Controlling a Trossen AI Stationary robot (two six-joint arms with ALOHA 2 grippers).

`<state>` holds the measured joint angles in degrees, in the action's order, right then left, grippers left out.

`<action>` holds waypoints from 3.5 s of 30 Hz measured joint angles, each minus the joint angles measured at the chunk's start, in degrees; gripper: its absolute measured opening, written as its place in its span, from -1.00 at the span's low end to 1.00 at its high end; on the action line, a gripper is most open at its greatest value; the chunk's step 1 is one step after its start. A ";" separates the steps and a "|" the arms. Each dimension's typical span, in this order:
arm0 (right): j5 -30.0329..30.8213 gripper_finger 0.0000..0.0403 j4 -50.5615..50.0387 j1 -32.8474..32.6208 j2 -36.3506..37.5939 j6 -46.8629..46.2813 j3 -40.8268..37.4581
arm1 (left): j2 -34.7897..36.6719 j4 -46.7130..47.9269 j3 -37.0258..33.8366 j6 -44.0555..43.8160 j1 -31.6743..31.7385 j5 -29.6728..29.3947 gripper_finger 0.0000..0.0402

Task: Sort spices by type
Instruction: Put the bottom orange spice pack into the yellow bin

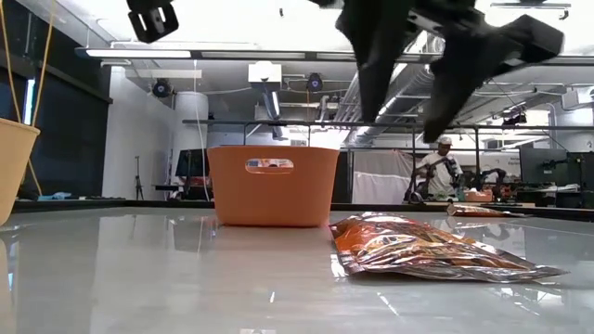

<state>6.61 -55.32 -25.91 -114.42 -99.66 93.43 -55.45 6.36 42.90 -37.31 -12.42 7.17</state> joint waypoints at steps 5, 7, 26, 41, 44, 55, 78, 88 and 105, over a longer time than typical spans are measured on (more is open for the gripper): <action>2.94 0.06 0.24 0.14 -1.48 6.40 2.71 | 2.27 -0.63 -0.03 -0.58 -1.36 -6.98 -0.06; 4.12 0.06 0.79 0.60 -1.58 8.78 2.43 | 2.56 -0.57 -0.03 -0.63 -1.49 -8.67 -0.06; 3.59 0.91 -6.10 2.68 -1.61 14.21 2.32 | 2.74 -0.14 -0.03 -1.13 -1.49 -10.05 -0.06; -4.25 0.92 0.69 0.20 -4.96 -6.35 -0.55 | 2.72 0.40 -0.03 -0.06 -1.49 -10.64 -0.06; -4.06 0.92 2.35 0.46 -6.01 -6.60 -0.55 | 2.72 0.33 -0.03 -0.05 -1.49 -10.64 -0.06; -6.09 0.92 3.37 1.26 -10.44 -6.92 -0.35 | 2.70 0.40 -0.03 -1.05 -1.48 -10.65 -0.06; -2.58 -0.82 2.45 -0.34 -1.43 8.31 -0.66 | 5.73 -3.44 1.53 -5.57 -1.49 -7.84 -0.06; 5.30 -0.88 44.12 6.16 2.79 28.67 -0.48 | 12.52 -3.87 7.45 -0.51 -1.49 -11.86 -0.06; 2.97 -0.88 69.73 10.55 -8.67 29.73 1.98 | 15.61 -3.66 8.25 0.06 -1.48 -17.29 -0.06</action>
<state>9.58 14.41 -15.35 -123.09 -69.93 95.41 -39.83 2.70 51.16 -37.25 -13.90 -10.12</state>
